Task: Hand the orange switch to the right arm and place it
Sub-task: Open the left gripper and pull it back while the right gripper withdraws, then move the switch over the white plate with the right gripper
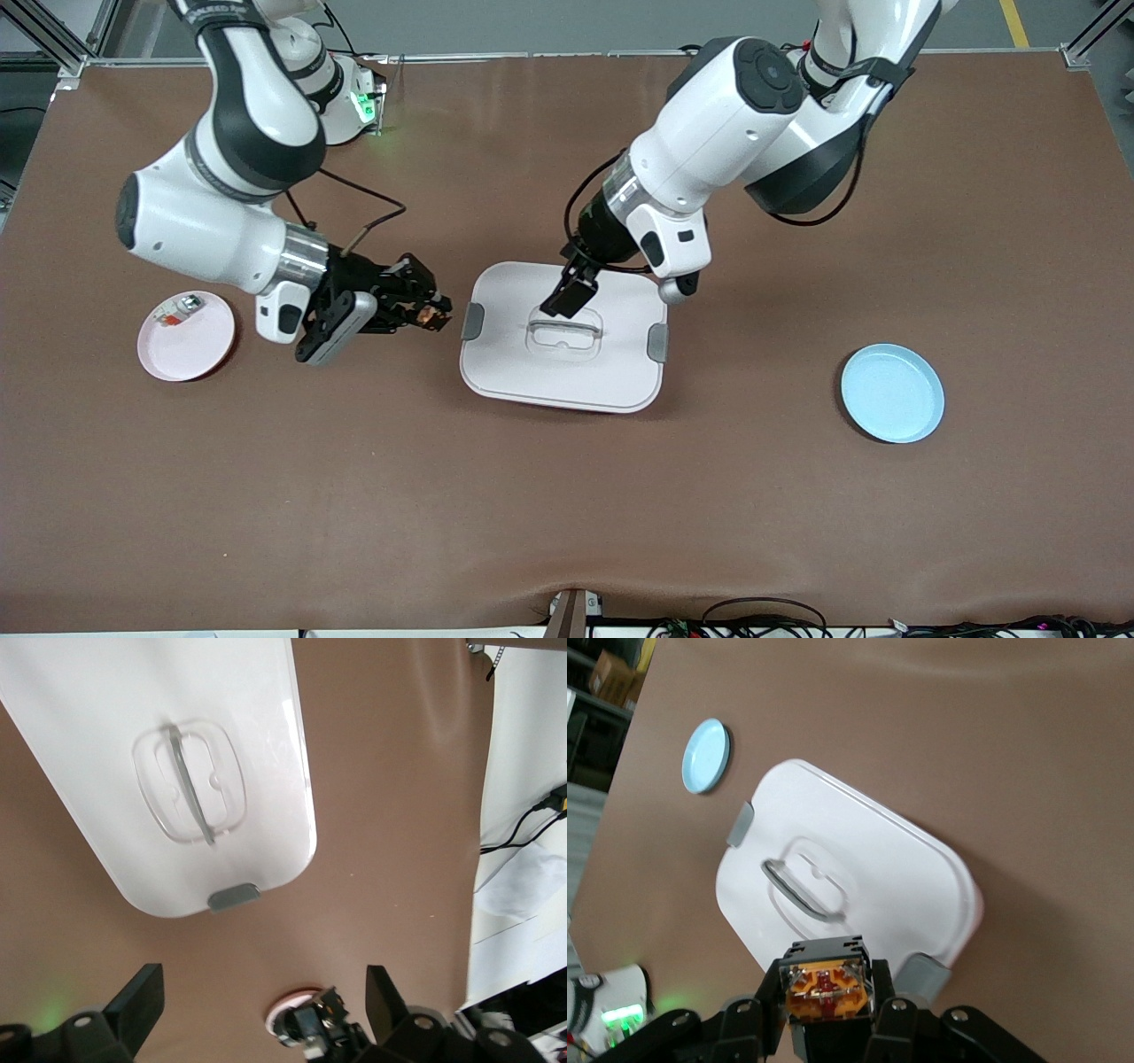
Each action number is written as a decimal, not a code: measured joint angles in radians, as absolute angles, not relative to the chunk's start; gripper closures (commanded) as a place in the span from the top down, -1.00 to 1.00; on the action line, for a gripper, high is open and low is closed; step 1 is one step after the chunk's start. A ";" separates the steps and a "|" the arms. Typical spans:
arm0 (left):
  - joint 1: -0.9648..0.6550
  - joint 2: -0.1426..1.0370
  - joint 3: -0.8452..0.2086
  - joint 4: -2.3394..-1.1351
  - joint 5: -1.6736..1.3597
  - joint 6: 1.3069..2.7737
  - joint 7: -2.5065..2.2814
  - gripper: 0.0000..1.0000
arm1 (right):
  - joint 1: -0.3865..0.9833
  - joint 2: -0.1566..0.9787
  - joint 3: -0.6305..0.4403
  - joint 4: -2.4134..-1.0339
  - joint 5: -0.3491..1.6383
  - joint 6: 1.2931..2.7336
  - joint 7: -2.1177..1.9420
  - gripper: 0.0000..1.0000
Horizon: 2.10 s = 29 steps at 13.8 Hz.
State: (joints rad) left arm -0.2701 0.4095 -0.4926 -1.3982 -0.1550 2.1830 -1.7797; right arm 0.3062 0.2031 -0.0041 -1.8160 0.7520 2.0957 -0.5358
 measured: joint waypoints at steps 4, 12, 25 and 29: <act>-0.245 0.355 -0.492 -1.398 -0.060 2.023 -1.538 1.00 | 0.218 0.203 -0.007 -1.819 0.607 2.023 -0.747 -1.00; -0.063 0.256 -0.489 -1.397 -0.007 1.772 -1.014 1.00 | -0.001 0.202 -0.009 -1.831 0.272 1.941 -1.230 -1.00; 0.254 0.196 -0.486 -1.407 -0.006 1.547 -0.338 1.00 | -0.276 0.108 -0.010 -2.152 0.014 2.264 -1.693 -1.00; 0.309 0.160 -0.487 -1.435 0.032 1.545 -0.279 1.00 | -0.343 0.108 -0.010 -2.268 0.012 2.438 -1.776 -1.00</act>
State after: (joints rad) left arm 0.3087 0.1597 -0.4866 -1.4353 0.0318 1.5454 -0.2787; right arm -0.3426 0.1081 -0.0099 -2.2676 0.0125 2.4377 -1.7764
